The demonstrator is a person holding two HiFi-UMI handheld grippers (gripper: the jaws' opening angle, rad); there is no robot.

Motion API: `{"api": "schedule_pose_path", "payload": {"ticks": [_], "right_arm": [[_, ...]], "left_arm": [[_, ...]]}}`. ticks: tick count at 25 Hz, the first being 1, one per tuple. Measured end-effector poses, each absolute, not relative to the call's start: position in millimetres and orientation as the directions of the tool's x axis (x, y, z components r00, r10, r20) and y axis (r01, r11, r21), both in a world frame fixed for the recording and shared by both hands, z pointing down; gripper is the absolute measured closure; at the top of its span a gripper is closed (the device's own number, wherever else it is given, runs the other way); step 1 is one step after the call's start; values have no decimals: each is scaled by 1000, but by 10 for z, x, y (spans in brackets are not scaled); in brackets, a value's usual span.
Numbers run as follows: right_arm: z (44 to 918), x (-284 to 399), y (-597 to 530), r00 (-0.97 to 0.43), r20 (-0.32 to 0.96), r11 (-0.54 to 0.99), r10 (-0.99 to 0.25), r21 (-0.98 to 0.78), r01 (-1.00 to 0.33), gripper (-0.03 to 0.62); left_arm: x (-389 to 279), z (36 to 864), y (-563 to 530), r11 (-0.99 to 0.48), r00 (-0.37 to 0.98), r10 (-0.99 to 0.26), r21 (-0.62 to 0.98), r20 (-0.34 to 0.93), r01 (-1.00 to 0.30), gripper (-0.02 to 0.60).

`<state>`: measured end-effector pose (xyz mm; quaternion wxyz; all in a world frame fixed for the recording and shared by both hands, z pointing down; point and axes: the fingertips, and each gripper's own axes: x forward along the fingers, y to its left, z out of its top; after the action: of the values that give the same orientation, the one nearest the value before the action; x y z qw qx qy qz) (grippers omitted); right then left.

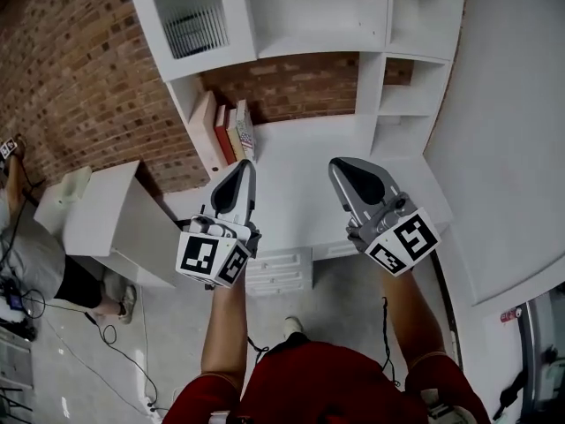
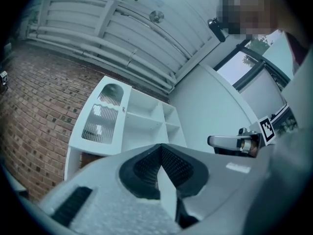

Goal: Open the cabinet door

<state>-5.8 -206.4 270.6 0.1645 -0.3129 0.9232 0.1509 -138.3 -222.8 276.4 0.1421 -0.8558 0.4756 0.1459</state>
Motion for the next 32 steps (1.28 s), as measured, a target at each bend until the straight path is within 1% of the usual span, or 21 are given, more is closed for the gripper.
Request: {"api": "schedule_pose_path", "payload": {"ticks": [9, 14, 18, 27, 32], "right_arm": [[2473, -625, -3281, -733, -419, 743, -536, 178, -645, 582], [2330, -760, -3690, -750, -400, 747, -527, 202, -633, 581], [2208, -763, -3969, -764, -391, 753, -514, 222, -620, 581], [1781, -590, -4591, -776, -411, 792, -478, 180, -583, 581], [1485, -522, -4824, -792, -404, 796, -458, 212, -568, 581]], "left_arm": [[-1898, 2430, -3394, -544, 556, -735, -150, -389, -825, 580], [-1922, 2133, -3836, -552, 570, -716, -174, -403, -816, 581], [-1904, 1931, -4140, -564, 572, -712, -154, -408, -812, 581], [-1890, 1310, -4657, -466, 519, -750, -230, -409, -854, 580], [-1946, 840, -4969, -396, 472, -773, -259, -423, -881, 581]]}}
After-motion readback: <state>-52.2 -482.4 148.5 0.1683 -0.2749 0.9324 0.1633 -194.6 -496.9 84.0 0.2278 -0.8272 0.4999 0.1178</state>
